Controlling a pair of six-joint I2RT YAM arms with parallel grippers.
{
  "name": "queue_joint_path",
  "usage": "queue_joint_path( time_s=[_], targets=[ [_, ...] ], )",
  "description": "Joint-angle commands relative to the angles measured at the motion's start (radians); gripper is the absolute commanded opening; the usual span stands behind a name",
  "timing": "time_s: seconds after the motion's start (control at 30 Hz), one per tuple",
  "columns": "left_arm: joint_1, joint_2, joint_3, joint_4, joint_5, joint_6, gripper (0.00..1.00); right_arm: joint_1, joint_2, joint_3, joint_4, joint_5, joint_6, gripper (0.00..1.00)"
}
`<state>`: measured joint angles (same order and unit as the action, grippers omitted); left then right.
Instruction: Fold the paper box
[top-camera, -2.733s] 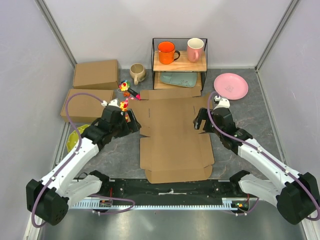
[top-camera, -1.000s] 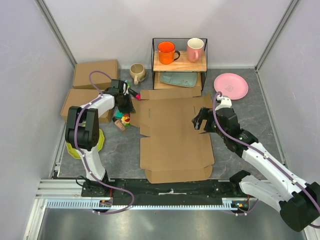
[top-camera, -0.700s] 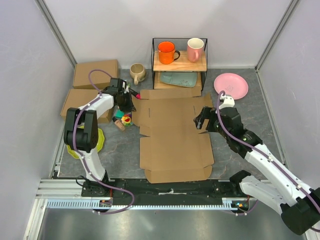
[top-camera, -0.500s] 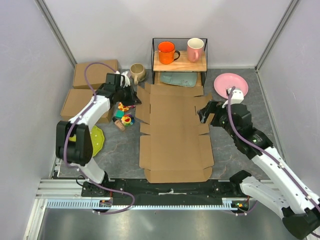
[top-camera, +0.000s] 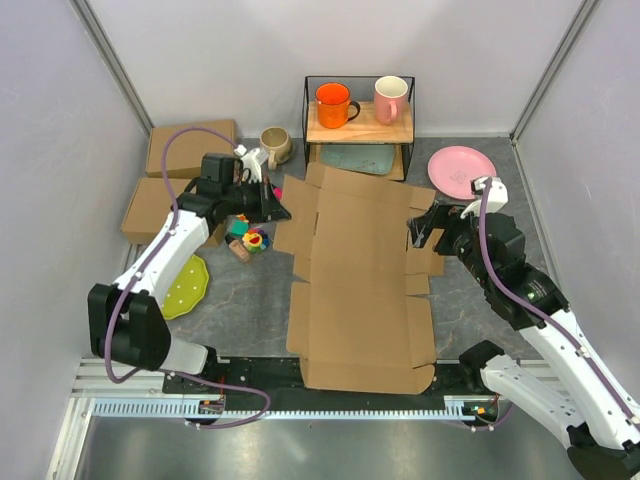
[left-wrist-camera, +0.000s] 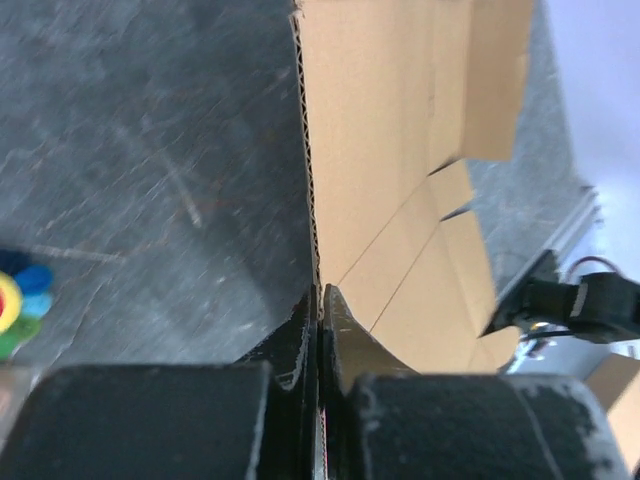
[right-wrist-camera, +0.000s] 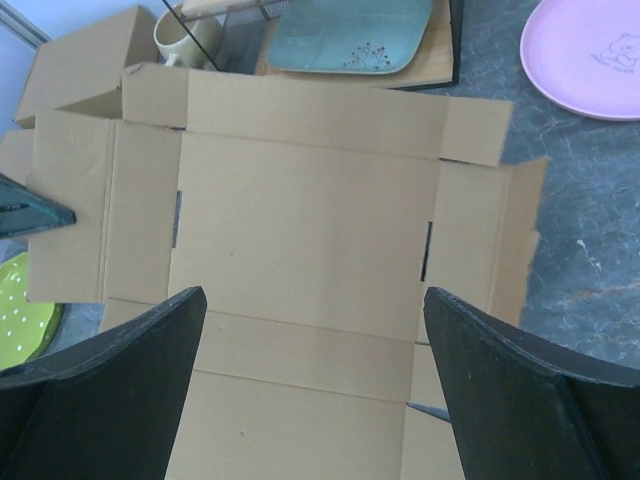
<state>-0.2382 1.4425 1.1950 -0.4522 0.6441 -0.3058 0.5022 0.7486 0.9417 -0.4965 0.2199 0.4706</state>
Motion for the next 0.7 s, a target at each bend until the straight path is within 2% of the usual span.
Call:
queue_joint_path(
  time_s=[0.0, 0.1, 0.23, 0.53, 0.67],
  targets=[
    [-0.03, -0.085, -0.132, -0.05, -0.134, 0.137, 0.02, 0.004, -0.023, -0.02, -0.017, 0.029, -0.015, 0.98],
    [-0.038, -0.125, -0.202, 0.004, -0.231, 0.194, 0.02, 0.002, -0.012, -0.035, -0.017, 0.022, -0.016, 0.98],
    [-0.038, -0.084, -0.154, 0.032, -0.299, 0.264, 0.02, 0.002, 0.003, -0.041, -0.011, -0.002, -0.013, 0.98],
    [-0.036, 0.124, 0.034, -0.011, -0.267, 0.384, 0.02, 0.004, -0.026, -0.037, -0.036, -0.007, -0.021, 0.98],
    [-0.073, 0.119, -0.027, 0.029, -0.261, 0.379, 0.02, 0.004, -0.035, -0.057, -0.045, 0.004, -0.027, 0.98]
  ],
)
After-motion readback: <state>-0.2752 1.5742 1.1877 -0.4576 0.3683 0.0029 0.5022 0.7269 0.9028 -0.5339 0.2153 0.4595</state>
